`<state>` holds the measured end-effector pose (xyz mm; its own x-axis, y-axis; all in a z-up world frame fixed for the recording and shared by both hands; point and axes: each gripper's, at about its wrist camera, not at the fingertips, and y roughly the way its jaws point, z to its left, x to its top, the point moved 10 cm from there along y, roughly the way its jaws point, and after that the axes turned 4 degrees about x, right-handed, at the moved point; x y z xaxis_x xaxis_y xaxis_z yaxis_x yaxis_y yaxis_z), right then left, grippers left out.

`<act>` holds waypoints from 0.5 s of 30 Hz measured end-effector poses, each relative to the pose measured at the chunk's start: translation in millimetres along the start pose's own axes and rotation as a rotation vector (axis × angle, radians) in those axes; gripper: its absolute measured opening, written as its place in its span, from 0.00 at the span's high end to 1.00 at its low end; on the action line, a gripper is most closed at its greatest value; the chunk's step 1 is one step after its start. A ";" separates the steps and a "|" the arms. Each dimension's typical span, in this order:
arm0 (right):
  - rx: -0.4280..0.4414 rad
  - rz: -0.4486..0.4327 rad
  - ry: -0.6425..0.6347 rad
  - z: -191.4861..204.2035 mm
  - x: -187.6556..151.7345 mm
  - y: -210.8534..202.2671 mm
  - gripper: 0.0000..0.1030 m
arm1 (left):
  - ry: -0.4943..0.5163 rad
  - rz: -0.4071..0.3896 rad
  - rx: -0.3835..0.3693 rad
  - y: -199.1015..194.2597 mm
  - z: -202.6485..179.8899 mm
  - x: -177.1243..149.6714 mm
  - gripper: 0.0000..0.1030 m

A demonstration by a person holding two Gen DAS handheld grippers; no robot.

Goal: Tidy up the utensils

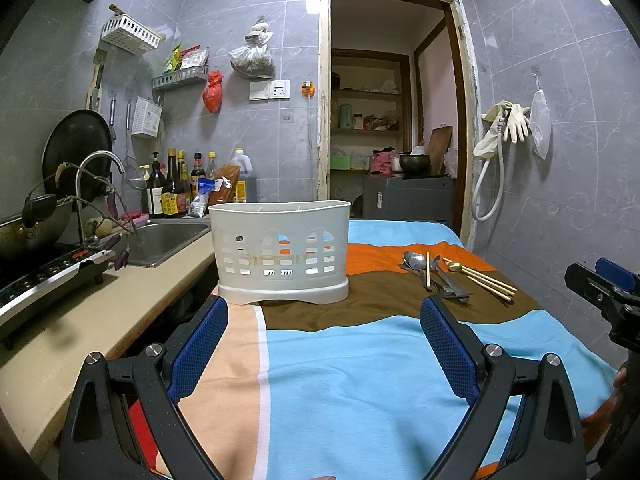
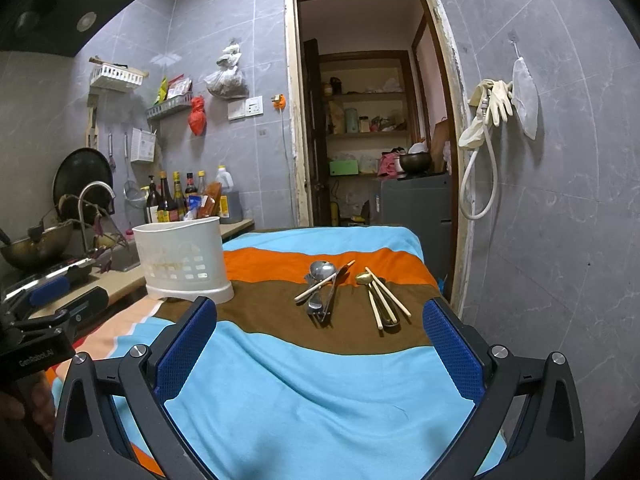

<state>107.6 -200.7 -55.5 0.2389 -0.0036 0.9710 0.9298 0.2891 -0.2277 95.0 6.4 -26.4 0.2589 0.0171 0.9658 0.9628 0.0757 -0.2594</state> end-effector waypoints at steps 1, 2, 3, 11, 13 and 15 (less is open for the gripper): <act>0.000 0.000 0.001 -1.0 0.1 -0.1 0.00 | 0.000 0.000 -0.001 -0.1 -0.1 0.0 0.09; 0.000 0.000 0.001 -0.9 0.1 0.0 0.00 | 0.000 -0.001 -0.001 0.0 -0.7 0.0 0.09; 0.001 0.001 0.001 -1.9 0.2 -0.2 0.00 | 0.001 -0.001 -0.001 0.0 0.0 0.0 0.09; 0.001 0.001 0.000 2.1 -1.4 2.6 0.00 | 0.000 0.000 -0.001 0.0 -0.1 0.0 0.09; 0.000 0.001 0.001 0.4 -0.9 2.2 0.00 | 0.001 0.000 0.001 0.2 -0.8 0.1 0.09; 0.000 0.001 0.001 -0.1 -0.7 2.1 0.00 | 0.001 -0.001 0.000 0.0 0.1 0.2 0.09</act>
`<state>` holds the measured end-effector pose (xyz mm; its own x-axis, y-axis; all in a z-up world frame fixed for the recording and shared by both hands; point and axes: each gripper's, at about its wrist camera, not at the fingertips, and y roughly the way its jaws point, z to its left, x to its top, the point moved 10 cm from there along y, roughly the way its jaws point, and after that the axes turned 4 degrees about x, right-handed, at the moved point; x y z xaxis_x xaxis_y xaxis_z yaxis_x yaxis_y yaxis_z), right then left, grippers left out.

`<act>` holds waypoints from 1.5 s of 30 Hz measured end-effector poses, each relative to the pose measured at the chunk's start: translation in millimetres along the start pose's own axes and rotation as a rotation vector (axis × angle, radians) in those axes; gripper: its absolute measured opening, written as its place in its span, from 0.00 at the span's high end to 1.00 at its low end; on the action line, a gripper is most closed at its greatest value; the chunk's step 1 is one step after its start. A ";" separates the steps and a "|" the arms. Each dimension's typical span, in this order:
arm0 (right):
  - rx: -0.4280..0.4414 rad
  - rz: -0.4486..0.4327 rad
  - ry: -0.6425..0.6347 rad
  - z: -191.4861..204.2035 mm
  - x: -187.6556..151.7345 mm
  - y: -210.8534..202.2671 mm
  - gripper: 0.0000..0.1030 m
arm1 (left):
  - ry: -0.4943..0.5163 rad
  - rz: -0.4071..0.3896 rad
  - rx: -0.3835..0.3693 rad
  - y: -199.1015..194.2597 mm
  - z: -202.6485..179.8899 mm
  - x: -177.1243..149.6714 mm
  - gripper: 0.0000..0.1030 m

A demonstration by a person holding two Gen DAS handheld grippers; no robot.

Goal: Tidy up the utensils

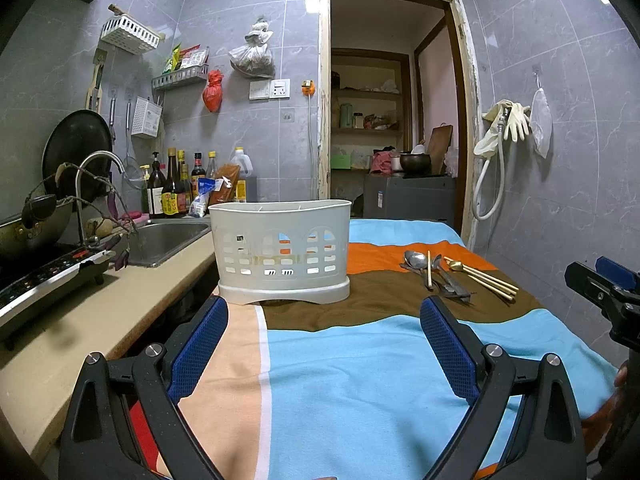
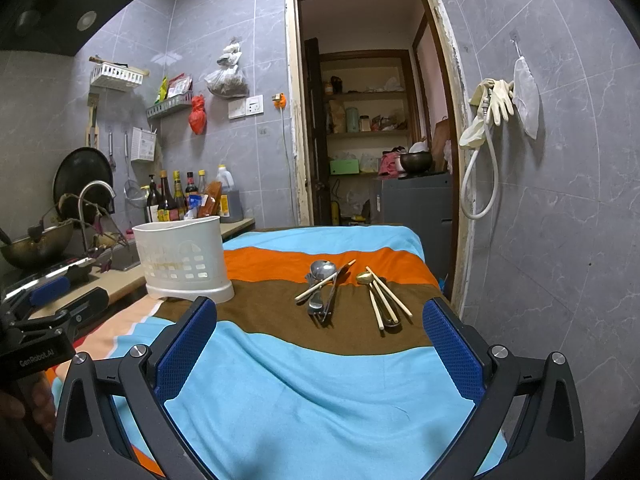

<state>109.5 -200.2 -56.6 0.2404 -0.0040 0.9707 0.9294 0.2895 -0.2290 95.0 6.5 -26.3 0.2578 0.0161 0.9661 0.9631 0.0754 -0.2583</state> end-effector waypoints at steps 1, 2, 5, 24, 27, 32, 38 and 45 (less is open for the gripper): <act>0.000 0.000 0.000 0.4 -0.1 0.2 0.00 | -0.001 0.001 0.001 0.1 -0.1 0.0 0.09; 0.001 0.001 0.000 0.0 0.0 0.1 0.00 | -0.001 0.002 -0.001 0.0 -0.9 0.0 0.09; 0.000 0.000 -0.002 1.8 -0.4 0.5 0.00 | 0.000 0.001 0.001 0.1 -0.2 0.1 0.09; 0.000 0.001 0.000 1.9 -0.9 1.1 0.00 | 0.001 0.002 0.001 0.0 -0.6 0.3 0.09; 0.001 0.002 -0.001 0.1 -0.7 1.0 0.00 | 0.001 0.003 0.000 0.1 -0.7 0.1 0.09; 0.002 0.004 0.000 2.4 -2.6 2.1 0.00 | 0.002 0.004 0.001 1.1 3.9 -1.8 0.09; 0.007 -0.002 0.003 8.7 -4.1 4.4 0.00 | 0.012 0.003 -0.007 3.4 14.5 -4.1 0.09; 0.020 -0.012 -0.055 10.3 10.0 13.5 0.00 | 0.065 -0.039 -0.054 17.8 6.3 20.7 0.09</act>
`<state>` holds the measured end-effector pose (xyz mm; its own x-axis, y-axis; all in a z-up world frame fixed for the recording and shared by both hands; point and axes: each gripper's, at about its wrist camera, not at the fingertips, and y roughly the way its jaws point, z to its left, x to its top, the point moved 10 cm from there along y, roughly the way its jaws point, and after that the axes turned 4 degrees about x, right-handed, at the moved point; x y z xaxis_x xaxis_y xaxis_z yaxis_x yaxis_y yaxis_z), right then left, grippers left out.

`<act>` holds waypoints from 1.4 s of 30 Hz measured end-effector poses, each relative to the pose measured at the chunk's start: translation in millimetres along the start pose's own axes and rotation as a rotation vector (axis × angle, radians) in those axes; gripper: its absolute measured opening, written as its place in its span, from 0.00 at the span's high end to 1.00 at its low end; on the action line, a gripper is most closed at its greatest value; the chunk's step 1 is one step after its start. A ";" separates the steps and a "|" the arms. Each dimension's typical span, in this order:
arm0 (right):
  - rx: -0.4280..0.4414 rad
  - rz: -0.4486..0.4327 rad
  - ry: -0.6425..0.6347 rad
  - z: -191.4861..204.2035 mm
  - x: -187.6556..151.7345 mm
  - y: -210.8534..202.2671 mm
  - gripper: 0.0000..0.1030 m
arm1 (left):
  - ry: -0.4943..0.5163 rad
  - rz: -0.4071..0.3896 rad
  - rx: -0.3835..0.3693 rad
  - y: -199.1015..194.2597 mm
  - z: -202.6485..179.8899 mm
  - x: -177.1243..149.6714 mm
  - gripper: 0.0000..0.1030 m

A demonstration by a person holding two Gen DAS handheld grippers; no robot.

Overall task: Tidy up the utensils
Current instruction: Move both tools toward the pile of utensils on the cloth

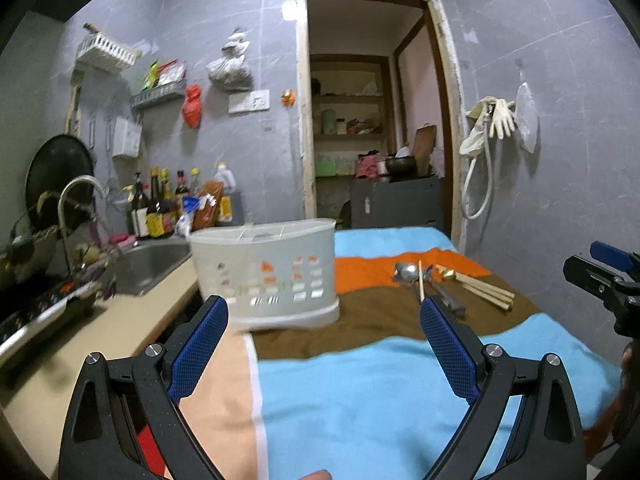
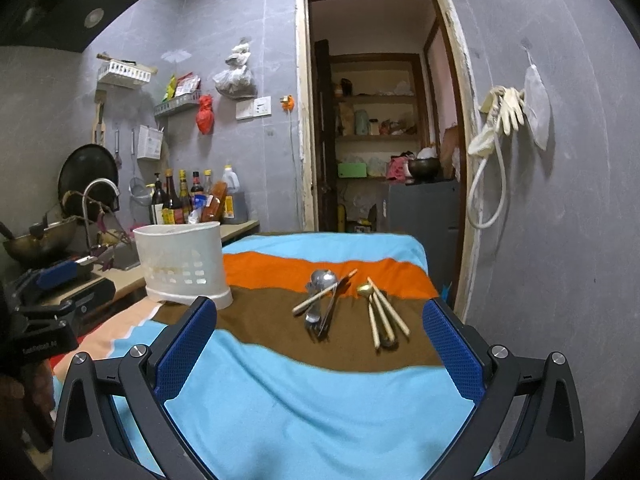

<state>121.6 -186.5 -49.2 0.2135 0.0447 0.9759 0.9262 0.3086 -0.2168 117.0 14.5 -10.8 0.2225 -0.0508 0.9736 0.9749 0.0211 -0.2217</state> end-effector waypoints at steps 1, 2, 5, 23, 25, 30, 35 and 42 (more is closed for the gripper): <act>-0.001 -0.001 -0.006 -6.6 3.6 -0.7 0.00 | 0.001 -0.008 -0.005 3.1 -1.7 6.2 0.09; -0.002 0.002 -0.013 -15.2 9.8 0.5 0.00 | 0.001 -0.014 -0.011 6.2 -4.6 12.3 0.09; -0.002 0.004 -0.023 -29.7 23.7 7.6 0.00 | 0.011 -0.031 -0.038 17.7 -16.3 31.0 0.09; 0.037 0.132 0.001 -128.6 59.6 103.3 0.02 | 0.030 0.086 -0.302 126.9 -104.1 66.8 0.09; 0.050 0.173 0.012 -134.4 50.5 116.8 0.06 | 0.033 0.113 -0.313 139.6 -110.6 60.3 0.11; 0.096 0.266 0.022 -137.8 27.5 147.0 0.29 | 0.030 0.224 -0.341 171.6 -122.3 37.9 0.33; 0.143 0.355 0.013 -137.2 6.0 171.6 0.51 | 0.046 0.339 -0.351 199.1 -130.5 16.2 0.57; 0.208 0.465 0.016 -138.2 -17.1 202.3 0.67 | 0.017 0.536 -0.349 240.6 -125.5 -18.1 0.76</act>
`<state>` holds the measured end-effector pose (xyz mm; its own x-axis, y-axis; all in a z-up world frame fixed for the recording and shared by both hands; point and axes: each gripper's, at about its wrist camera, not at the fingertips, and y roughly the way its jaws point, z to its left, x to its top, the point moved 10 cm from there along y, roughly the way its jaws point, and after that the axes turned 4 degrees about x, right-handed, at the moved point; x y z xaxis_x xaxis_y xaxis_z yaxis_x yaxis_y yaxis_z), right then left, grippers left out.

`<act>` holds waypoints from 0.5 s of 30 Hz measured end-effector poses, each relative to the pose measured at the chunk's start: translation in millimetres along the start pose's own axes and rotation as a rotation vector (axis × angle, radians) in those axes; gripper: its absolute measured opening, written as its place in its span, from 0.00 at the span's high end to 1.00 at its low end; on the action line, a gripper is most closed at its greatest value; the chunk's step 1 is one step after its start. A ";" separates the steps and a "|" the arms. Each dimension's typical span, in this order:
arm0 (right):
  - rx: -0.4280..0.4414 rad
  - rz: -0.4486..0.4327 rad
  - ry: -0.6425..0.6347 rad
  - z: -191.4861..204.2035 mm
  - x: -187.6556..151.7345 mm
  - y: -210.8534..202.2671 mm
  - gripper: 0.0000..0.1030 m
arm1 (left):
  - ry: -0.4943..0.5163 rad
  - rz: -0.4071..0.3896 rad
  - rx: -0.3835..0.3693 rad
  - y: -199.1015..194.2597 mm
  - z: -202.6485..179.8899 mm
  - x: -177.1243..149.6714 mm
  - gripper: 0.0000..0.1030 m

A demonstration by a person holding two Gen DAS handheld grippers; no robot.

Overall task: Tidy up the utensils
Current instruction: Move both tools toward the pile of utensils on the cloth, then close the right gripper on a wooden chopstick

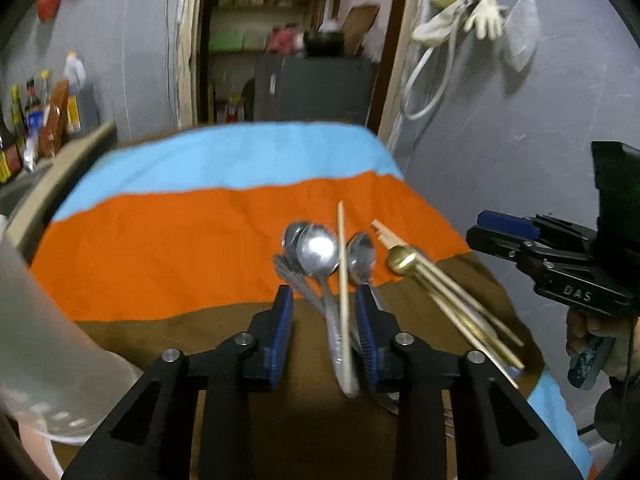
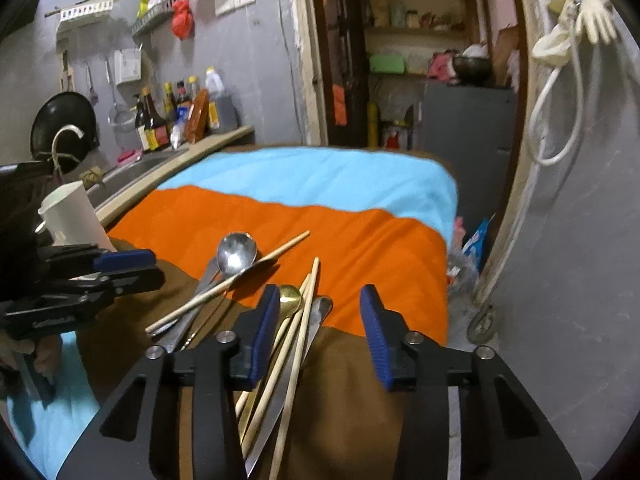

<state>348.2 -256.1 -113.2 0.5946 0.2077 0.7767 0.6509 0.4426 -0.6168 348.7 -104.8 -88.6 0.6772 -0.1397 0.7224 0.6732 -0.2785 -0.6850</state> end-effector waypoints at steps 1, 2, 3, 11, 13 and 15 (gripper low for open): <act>0.008 0.011 0.000 -0.2 -1.4 3.0 0.69 | -0.010 0.016 -0.005 3.7 0.9 -0.6 0.79; 0.015 0.021 -0.001 1.8 -1.5 6.3 0.70 | -0.031 0.046 -0.018 10.9 4.8 -2.6 0.80; 0.020 0.030 -0.003 2.2 -2.5 9.2 0.70 | -0.048 0.069 -0.023 16.4 8.0 -3.7 0.82; 0.035 0.097 -0.014 0.6 -5.3 26.7 0.74 | -0.140 0.188 -0.083 36.4 22.0 -5.4 0.88; 0.037 0.113 -0.020 0.4 -4.5 31.1 0.75 | -0.150 0.203 -0.096 37.5 20.9 -3.0 0.88; 0.038 0.134 -0.029 1.5 -3.9 36.1 0.75 | -0.156 0.221 -0.107 39.4 21.9 -2.4 0.88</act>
<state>368.7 -239.6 -138.3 0.6611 0.2919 0.6912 0.5475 0.4422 -0.7104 380.1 -94.7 -119.4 0.8471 -0.0631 0.5276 0.4744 -0.3576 -0.8044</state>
